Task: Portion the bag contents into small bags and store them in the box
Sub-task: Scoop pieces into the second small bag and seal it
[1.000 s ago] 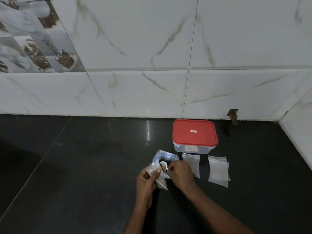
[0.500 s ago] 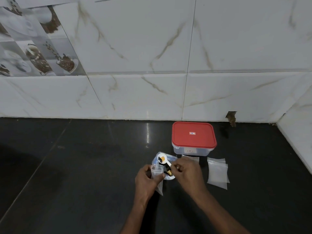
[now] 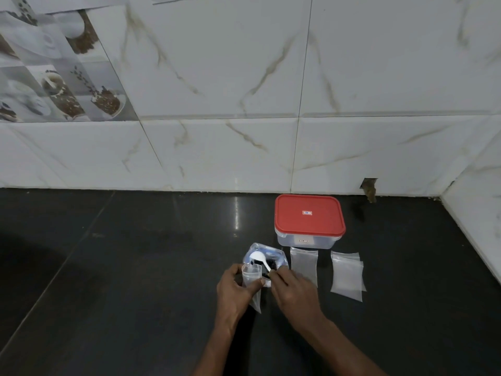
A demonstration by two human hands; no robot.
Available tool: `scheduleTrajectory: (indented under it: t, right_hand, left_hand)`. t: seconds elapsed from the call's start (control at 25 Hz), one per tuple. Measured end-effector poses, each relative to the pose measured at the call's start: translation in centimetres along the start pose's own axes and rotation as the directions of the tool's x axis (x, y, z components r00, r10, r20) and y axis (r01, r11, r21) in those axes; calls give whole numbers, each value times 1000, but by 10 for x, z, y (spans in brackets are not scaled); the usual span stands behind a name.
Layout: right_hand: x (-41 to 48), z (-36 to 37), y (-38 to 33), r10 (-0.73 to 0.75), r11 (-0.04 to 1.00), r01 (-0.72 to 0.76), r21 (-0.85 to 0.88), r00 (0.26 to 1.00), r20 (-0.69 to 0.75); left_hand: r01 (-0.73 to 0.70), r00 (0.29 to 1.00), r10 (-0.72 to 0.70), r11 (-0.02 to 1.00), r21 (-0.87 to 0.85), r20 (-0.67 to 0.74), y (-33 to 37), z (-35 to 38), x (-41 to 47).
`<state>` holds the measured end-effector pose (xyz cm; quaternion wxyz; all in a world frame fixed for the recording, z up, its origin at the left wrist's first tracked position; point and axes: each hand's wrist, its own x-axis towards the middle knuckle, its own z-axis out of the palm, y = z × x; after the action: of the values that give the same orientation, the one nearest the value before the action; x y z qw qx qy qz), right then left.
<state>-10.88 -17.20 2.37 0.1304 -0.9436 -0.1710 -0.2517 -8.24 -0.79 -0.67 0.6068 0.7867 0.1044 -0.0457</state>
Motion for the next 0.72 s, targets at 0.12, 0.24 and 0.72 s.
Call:
scheduleTrajectory:
  t: [0.12, 0.24, 0.72]
  right_hand:
    - [6, 8, 4, 282, 957, -288, 48, 954, 106]
    - [9, 15, -2, 318, 947, -319, -34, 920, 229]
    - [10, 40, -27, 319, 945, -320, -65, 862, 393]
  left_hand:
    - [22, 999, -21, 999, -40, 24, -4, -3, 0]
    - [43, 998, -38, 994, -102, 46, -14, -11, 1]
    - [42, 985, -14, 986, -161, 172, -23, -14, 3]
